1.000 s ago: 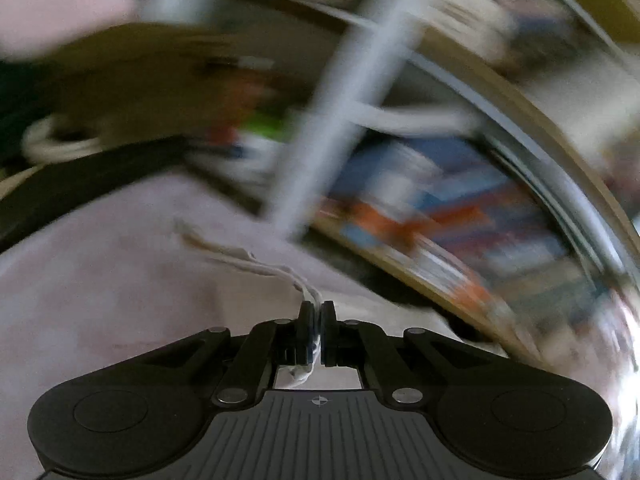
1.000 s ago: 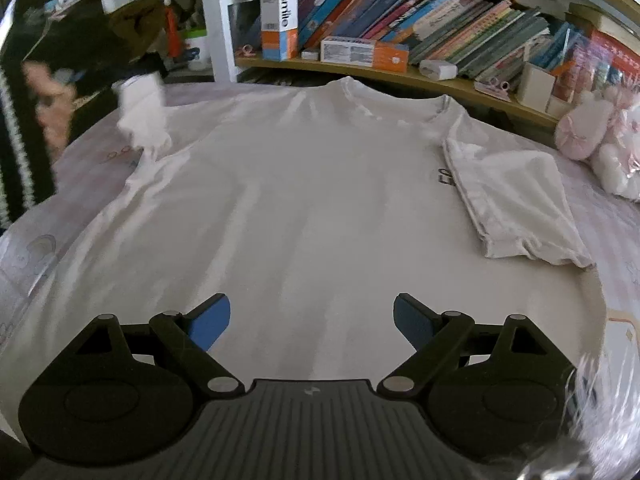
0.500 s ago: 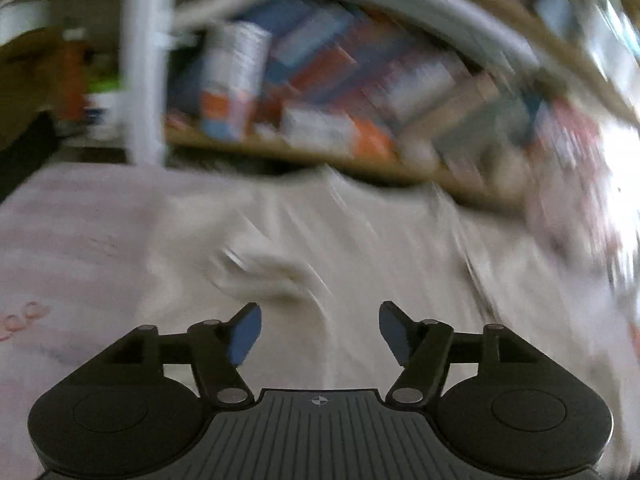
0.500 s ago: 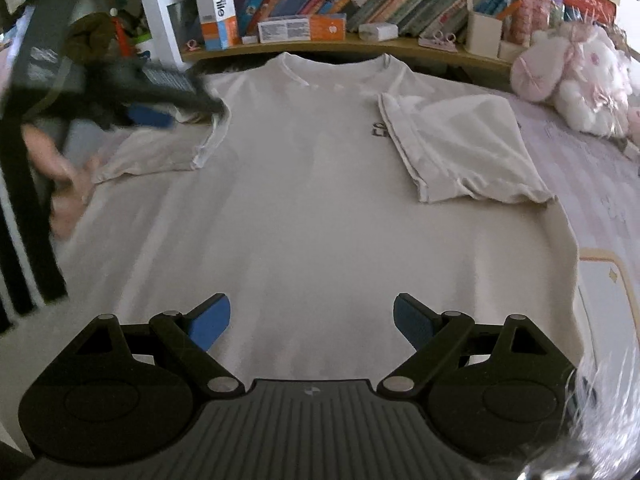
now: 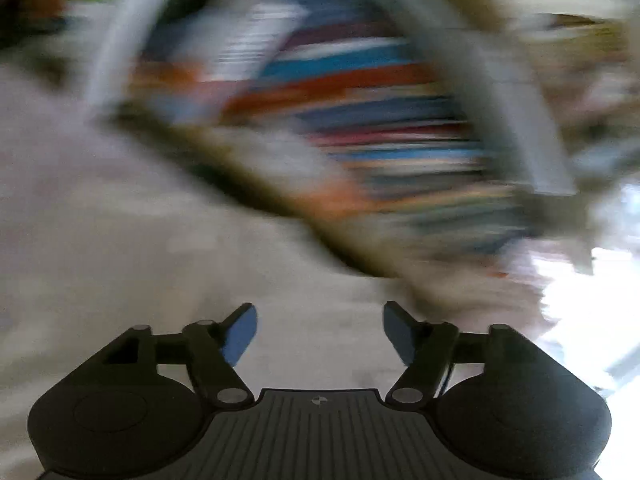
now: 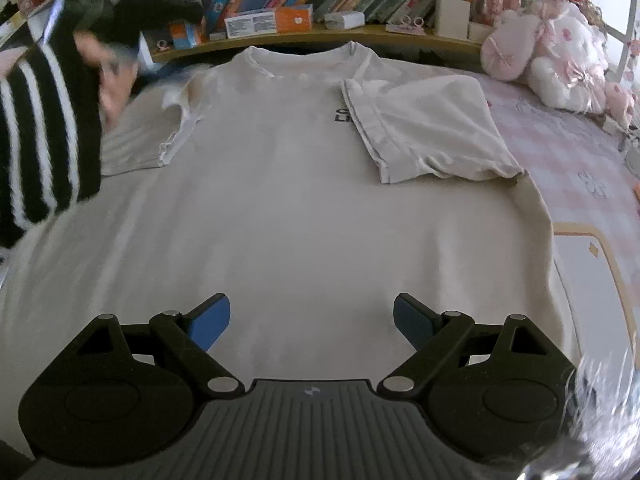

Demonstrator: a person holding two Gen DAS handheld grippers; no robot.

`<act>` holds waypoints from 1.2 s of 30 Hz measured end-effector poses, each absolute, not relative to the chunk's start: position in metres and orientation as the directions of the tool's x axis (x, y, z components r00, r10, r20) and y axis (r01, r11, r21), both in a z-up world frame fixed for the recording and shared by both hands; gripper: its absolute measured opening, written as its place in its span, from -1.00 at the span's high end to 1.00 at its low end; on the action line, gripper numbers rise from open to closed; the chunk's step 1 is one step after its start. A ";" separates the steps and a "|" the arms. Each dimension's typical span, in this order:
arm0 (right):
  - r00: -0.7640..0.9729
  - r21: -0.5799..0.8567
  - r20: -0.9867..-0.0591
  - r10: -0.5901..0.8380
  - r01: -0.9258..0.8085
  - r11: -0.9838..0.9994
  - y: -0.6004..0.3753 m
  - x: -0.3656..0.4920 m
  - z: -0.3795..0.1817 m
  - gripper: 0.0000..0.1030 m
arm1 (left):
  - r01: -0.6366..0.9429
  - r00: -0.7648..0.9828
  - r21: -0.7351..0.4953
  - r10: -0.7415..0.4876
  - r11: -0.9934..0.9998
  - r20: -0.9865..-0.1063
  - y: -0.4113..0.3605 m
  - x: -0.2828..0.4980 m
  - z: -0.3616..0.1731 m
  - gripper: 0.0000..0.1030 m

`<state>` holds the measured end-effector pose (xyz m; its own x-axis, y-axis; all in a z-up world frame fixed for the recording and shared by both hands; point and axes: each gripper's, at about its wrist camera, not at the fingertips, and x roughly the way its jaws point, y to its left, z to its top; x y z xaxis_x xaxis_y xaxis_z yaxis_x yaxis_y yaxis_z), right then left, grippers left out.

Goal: Fold clothes

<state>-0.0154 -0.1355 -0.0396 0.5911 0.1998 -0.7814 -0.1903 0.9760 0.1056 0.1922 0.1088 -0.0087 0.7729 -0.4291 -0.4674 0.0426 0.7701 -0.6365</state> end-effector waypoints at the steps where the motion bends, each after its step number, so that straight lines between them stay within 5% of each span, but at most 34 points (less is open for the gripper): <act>1: 0.590 0.107 -0.782 0.199 -0.188 0.976 -0.136 -0.015 -0.040 -0.72 | 0.112 0.770 -0.640 -0.474 0.760 -0.428 0.104 0.187 -0.002 -0.54; 2: 0.592 0.108 -0.781 0.200 -0.187 0.976 -0.136 -0.014 -0.040 -0.72 | 0.178 0.762 -0.640 -0.516 0.747 -0.390 0.100 0.182 0.004 -0.55; 5: 0.603 0.109 -0.772 0.203 -0.189 0.976 -0.139 -0.014 -0.039 -0.72 | 0.153 0.765 -0.540 -0.445 0.828 -0.466 0.111 0.159 0.006 -0.54; 11: 0.611 0.122 -0.767 0.196 -0.160 0.980 -0.151 -0.014 -0.039 -0.72 | -0.088 0.792 -0.301 -0.116 0.950 -0.600 0.180 0.096 0.003 -0.48; 16: 0.600 0.119 -0.780 0.179 -0.137 0.983 -0.156 -0.014 -0.041 -0.72 | -0.200 0.769 -0.289 -0.032 0.936 -0.638 0.224 0.118 -0.003 -0.38; 19: 0.607 0.096 -0.776 0.172 -0.155 0.983 -0.154 -0.019 -0.038 -0.72 | -0.220 0.754 -0.298 -0.032 0.929 -0.656 0.235 0.152 -0.011 -0.18; 22: 0.614 0.073 -0.774 0.156 -0.158 0.985 -0.152 -0.025 -0.035 -0.72 | -0.237 0.707 -0.276 -0.030 0.932 -0.707 0.239 0.182 -0.024 0.23; 28: 0.633 0.055 -0.768 0.103 -0.094 0.994 -0.155 -0.028 -0.032 -0.72 | -0.253 0.668 -0.216 0.009 0.943 -0.744 0.238 0.199 -0.036 0.36; 30: 0.632 0.060 -0.771 0.086 -0.062 0.996 -0.157 -0.027 -0.034 -0.72 | -0.225 0.657 -0.223 -0.021 0.949 -0.753 0.236 0.202 -0.038 1.00; 36: 0.657 0.084 -0.750 0.082 -0.029 0.996 -0.153 -0.024 -0.028 -0.72 | -0.214 0.684 -0.176 0.018 0.961 -0.729 0.235 0.212 -0.041 1.00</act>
<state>-0.0242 -0.1533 -0.0285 0.6567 0.0819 -0.7497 -0.0288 0.9961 0.0836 0.2115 0.2346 -0.0410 0.6843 0.0185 -0.7290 -0.2137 0.9609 -0.1762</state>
